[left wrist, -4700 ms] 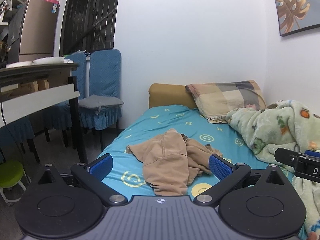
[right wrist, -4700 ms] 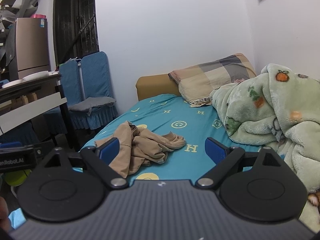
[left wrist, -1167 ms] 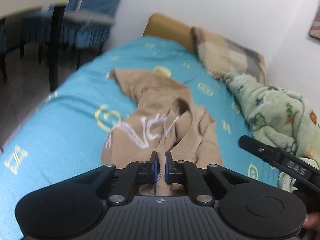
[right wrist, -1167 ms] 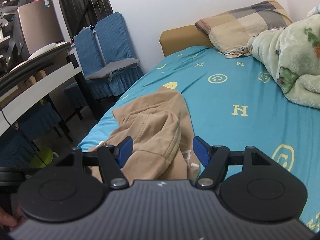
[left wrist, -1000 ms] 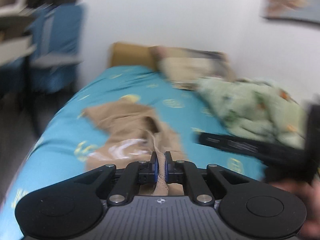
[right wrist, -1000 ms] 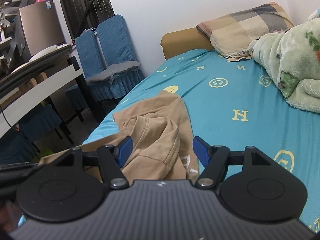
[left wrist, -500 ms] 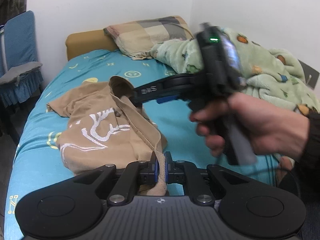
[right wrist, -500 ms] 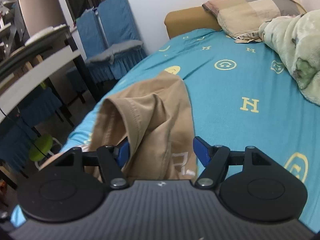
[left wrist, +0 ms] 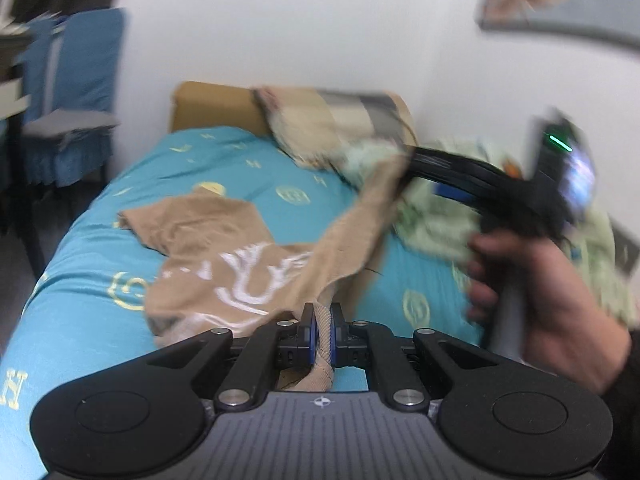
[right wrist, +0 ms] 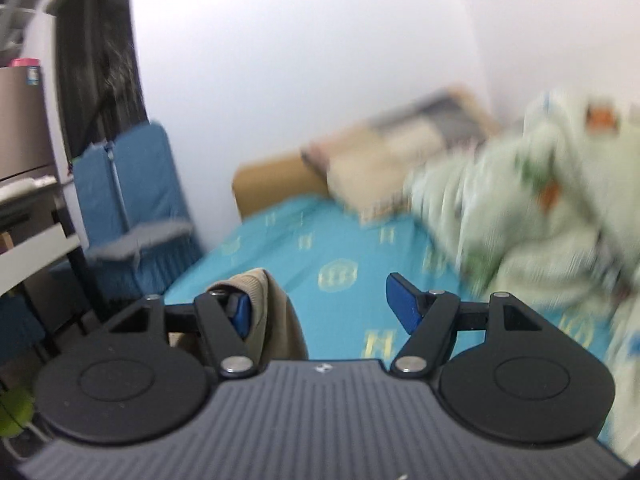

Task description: Fold clothes

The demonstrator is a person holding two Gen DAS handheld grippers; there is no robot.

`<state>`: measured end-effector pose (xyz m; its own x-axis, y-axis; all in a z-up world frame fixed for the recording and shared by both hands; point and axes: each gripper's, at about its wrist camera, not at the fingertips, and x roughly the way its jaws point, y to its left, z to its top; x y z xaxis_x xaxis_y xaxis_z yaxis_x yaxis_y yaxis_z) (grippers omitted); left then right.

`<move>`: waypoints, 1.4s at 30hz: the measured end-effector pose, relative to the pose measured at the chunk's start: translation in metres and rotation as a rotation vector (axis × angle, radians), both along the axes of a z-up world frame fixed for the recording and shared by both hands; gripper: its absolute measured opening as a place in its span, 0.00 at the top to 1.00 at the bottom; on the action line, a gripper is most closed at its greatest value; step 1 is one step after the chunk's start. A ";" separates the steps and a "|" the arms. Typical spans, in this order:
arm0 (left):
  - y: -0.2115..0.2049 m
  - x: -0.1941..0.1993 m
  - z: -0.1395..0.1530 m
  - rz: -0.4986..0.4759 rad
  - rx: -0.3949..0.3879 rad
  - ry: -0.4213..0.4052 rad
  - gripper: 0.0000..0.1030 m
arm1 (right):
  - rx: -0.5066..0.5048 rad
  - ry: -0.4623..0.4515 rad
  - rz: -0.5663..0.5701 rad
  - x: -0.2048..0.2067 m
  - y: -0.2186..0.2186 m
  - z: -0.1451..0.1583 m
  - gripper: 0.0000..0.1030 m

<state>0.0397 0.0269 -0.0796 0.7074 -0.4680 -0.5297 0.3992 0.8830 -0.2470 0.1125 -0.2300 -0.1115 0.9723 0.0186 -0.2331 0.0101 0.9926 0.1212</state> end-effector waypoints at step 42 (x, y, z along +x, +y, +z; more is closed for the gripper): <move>0.053 0.012 0.011 0.553 0.021 0.018 0.35 | -0.082 0.149 -0.138 -0.009 -0.010 -0.010 0.31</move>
<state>0.0519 0.0802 -0.0687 0.8357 -0.0179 -0.5490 -0.1299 0.9647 -0.2292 0.1036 -0.2402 -0.1211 0.9191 -0.1367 -0.3696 0.1578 0.9871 0.0275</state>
